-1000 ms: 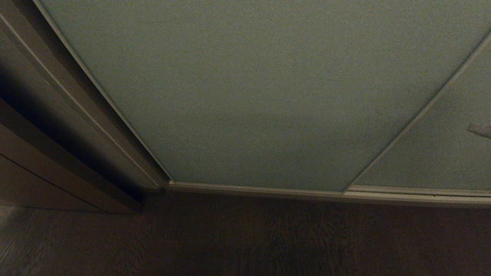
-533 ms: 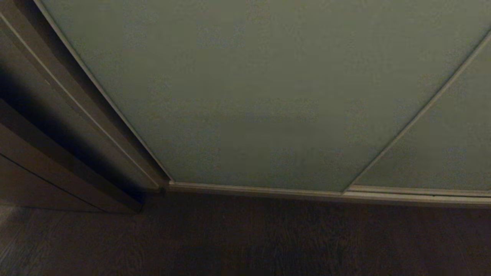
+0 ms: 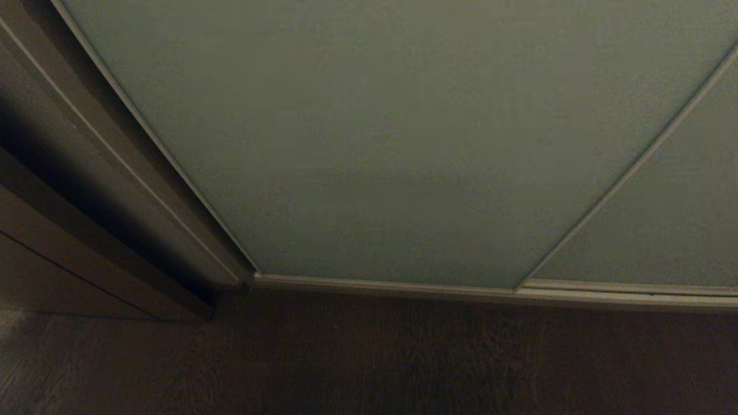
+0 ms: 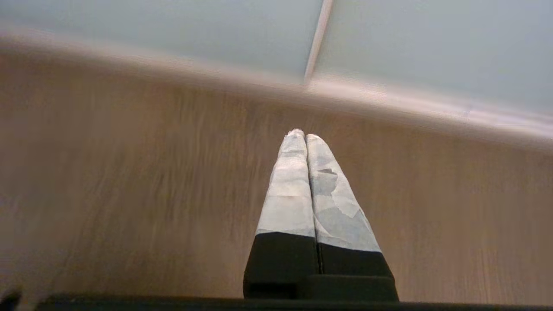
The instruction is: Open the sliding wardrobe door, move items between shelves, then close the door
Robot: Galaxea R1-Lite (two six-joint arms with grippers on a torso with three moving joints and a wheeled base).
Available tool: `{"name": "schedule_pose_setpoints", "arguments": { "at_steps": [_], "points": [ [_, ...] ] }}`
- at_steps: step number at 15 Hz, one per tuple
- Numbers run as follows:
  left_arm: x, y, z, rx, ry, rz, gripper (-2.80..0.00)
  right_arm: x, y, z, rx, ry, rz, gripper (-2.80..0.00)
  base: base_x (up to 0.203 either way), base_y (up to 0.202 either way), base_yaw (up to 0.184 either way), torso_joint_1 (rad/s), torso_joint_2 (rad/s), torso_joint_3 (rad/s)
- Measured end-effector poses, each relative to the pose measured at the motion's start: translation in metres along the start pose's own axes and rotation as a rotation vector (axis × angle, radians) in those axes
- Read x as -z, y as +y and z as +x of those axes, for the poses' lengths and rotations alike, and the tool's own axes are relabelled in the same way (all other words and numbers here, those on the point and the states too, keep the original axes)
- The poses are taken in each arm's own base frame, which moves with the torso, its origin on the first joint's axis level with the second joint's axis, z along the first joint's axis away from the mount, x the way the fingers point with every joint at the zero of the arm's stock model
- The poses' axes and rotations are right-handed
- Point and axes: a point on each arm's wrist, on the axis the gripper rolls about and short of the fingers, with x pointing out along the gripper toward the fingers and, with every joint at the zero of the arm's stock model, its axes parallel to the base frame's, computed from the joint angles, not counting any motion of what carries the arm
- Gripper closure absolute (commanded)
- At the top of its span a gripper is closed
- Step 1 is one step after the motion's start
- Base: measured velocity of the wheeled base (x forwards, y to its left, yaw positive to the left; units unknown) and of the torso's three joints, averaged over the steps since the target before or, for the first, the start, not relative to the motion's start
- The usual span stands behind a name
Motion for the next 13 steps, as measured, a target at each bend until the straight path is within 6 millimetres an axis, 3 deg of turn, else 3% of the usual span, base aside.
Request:
{"name": "schedule_pose_setpoints", "arguments": {
  "at_steps": [13],
  "points": [
    [0.0000, 0.0000, 0.0000, 0.000, 0.000, 0.000, 0.00, 0.0101, 0.0002, -0.0047, 0.008, -0.061, 0.022, 0.00, 0.000, 0.000, 0.000, 0.000, 0.00, 0.000]
  ]
}}
